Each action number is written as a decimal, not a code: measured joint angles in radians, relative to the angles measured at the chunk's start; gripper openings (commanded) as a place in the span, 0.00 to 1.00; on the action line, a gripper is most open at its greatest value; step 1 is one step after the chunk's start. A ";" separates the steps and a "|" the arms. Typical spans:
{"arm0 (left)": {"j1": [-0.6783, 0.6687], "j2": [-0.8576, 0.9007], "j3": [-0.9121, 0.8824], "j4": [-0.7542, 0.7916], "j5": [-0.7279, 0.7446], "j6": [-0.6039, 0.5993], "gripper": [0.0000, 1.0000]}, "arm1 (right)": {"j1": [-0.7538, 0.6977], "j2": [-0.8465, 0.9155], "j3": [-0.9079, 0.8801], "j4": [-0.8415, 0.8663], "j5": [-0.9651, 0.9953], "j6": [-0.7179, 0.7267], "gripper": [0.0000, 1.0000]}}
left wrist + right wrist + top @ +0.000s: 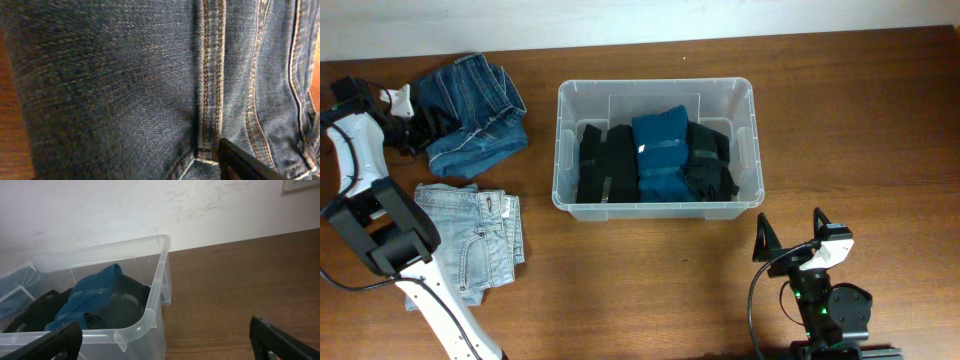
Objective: Pack container
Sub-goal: 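Grasp the dark blue jeans' edge with the left gripper, then lift the dark jeans with the left gripper and swing them over the bin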
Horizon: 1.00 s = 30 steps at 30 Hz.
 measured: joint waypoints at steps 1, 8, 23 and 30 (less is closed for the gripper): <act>0.000 0.000 0.000 -0.005 0.003 -0.001 0.60 | 0.000 0.000 0.000 0.000 0.000 0.000 0.98; 0.003 0.000 0.001 -0.018 0.011 -0.010 0.08 | 0.000 0.000 0.000 0.000 0.000 0.000 0.98; 0.006 0.010 0.048 -0.068 0.051 -0.014 0.01 | 0.000 0.000 0.000 0.000 0.000 -0.001 0.98; -0.010 0.031 0.282 -0.235 0.086 -0.014 0.01 | 0.000 0.000 0.000 0.000 0.000 0.000 0.98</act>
